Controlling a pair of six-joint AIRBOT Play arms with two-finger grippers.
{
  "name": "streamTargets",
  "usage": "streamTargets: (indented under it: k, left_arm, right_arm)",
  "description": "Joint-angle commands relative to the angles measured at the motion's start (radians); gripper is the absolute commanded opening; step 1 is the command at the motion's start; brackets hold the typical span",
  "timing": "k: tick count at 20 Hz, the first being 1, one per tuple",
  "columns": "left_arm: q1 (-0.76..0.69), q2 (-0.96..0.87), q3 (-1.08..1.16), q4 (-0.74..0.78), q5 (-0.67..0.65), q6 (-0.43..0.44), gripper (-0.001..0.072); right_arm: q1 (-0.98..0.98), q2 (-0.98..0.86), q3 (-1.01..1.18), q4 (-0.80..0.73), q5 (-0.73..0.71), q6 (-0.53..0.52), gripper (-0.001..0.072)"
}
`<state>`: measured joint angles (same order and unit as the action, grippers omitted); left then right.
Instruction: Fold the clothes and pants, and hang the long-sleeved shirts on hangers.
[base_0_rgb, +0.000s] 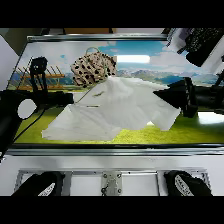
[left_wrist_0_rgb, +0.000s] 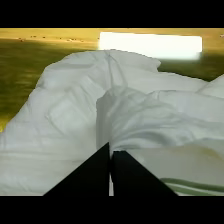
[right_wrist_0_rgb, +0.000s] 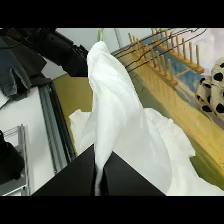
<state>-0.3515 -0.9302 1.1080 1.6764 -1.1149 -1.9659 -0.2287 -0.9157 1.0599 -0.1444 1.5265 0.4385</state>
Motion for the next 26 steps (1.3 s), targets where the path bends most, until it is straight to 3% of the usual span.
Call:
streamTargets:
  k: [1,5,10,15,19,24,26]
  left_arm:
    - [0.021,0.003,0.001,-0.003,0.008,-0.001,0.0009]
    - [-0.010,0.070,0.001,-0.003,0.028,-0.001,0.0009]
    - [-0.163,0.156,0.049,0.000,0.056,-0.016,0.0008]
    - [-0.345,0.068,0.249,0.011,-0.050,-0.012,0.0008]
    - [-0.516,-0.019,0.349,0.145,-0.072,-0.013,0.0009]
    - [-0.546,-0.112,0.469,0.167,-0.098,-0.009,0.0010]
    - [-0.546,-0.136,0.517,0.166,-0.098,0.043,0.0010]
  right_arm:
    - [0.000,0.005,0.000,-0.055,-0.024,0.011,0.0004]
    - [0.000,0.003,0.000,-0.054,-0.103,0.011,0.0004]
    - [0.009,0.002,0.000,-0.053,-0.115,0.011,0.0004]
    - [0.044,0.002,0.000,0.058,-0.137,0.003,0.0004]
    - [0.044,0.003,0.000,0.222,-0.142,0.003,0.0003]
    - [0.045,0.003,0.001,0.328,-0.142,0.003,0.0004]
    - [0.045,0.003,0.001,0.356,-0.143,0.003,0.0004]
